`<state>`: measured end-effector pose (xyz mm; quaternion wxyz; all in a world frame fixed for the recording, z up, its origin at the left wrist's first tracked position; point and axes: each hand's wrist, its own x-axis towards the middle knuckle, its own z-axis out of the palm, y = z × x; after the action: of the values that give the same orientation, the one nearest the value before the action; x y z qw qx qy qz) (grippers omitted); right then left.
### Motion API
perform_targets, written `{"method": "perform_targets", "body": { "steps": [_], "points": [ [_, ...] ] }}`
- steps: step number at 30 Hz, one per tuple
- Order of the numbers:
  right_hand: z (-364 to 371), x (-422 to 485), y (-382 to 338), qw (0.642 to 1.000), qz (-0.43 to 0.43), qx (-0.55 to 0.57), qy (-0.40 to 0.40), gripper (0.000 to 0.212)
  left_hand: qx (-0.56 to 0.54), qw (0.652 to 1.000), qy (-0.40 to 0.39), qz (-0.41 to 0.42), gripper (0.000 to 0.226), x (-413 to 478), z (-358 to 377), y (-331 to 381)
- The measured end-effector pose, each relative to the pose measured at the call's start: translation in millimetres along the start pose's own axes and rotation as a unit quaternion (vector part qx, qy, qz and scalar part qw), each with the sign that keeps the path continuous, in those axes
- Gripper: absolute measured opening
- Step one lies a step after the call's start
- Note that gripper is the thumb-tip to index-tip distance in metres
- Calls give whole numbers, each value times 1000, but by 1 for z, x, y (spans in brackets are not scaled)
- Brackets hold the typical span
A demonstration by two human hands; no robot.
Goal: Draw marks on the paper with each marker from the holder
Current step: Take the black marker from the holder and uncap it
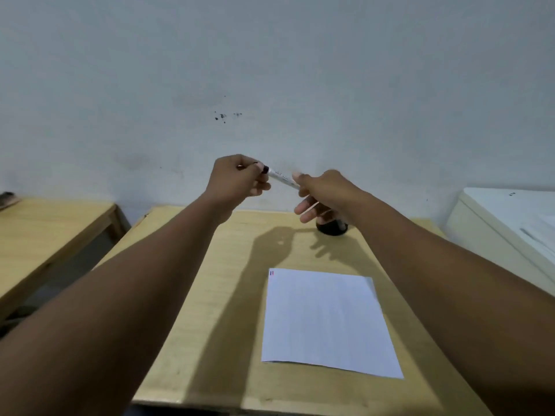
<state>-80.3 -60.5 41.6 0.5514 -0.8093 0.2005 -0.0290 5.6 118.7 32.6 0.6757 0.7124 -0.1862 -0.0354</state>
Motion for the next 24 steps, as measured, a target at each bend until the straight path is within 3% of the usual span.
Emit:
{"method": "perform_targets", "body": {
  "steps": [4,9,14,19,24],
  "points": [
    [47,-11,15,985,82,152,-30,66,-98,989,-55,-101,11,-39,-29,-25],
    [97,-27,50,957,111,267,-12,33,-106,976,-78,-171,6,-81,-50,-68],
    [110,-41,67,956,100,276,-20,15,-146,962,-92,-211,9,-108,-54,-97],
    [99,-40,54,965,27,262,17,18,-178,959,-102,-196,8,-104,-47,-91],
    [87,-33,46,962,8,267,47,20,-162,958,-144,-190,12,-86,-42,-75]
  ]
}}
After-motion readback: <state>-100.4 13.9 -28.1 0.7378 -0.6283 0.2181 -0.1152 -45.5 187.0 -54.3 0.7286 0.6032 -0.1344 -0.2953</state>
